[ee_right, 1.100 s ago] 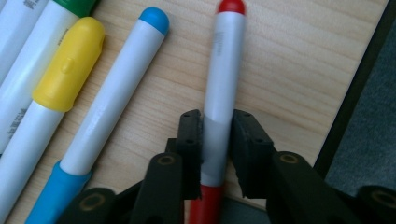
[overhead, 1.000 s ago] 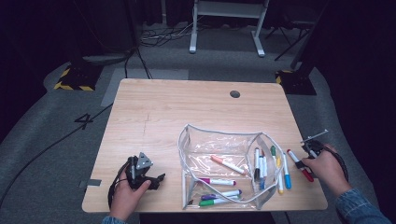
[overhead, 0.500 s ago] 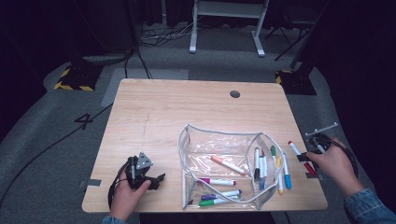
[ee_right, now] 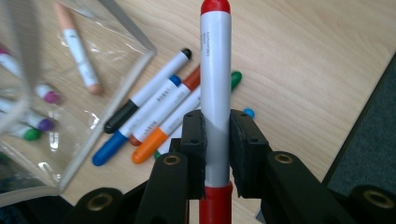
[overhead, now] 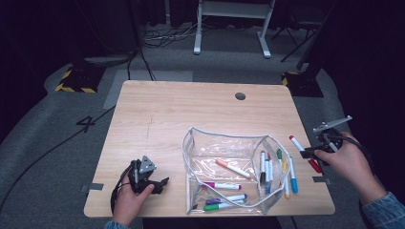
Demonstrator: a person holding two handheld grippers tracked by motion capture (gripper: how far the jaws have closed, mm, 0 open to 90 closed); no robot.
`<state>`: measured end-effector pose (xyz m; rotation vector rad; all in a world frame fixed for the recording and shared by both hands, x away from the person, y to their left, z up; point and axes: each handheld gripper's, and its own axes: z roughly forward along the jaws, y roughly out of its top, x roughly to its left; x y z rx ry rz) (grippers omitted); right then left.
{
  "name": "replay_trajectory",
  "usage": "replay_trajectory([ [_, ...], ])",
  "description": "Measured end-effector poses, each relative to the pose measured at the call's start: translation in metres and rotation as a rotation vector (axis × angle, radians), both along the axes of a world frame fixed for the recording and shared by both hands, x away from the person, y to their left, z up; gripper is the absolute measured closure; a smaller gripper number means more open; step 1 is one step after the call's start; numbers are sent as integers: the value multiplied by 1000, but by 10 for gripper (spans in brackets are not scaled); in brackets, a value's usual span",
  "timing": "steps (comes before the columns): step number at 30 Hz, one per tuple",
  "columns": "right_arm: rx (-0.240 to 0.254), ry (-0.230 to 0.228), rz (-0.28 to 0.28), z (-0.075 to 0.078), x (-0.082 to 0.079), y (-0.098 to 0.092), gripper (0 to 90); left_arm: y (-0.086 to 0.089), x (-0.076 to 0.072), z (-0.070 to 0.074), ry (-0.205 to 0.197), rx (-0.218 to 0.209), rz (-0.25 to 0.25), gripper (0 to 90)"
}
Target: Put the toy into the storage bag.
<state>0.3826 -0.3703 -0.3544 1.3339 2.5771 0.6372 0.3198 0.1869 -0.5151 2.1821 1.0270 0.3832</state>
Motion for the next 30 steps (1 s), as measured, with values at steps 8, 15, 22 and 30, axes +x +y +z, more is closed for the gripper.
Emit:
replay_trajectory([
  [8,27,-63,111,42,-15,27,775,0,0,0,-1,0,0,127],
  [15,35,-87,195,70,-21,51,776,-1,2,0,-3,10,11,108],
  [22,32,-92,266,88,-25,74,775,-2,2,0,5,-2,15,107],
  [30,33,-98,384,100,-33,109,775,-2,2,-1,1,-4,18,102],
])
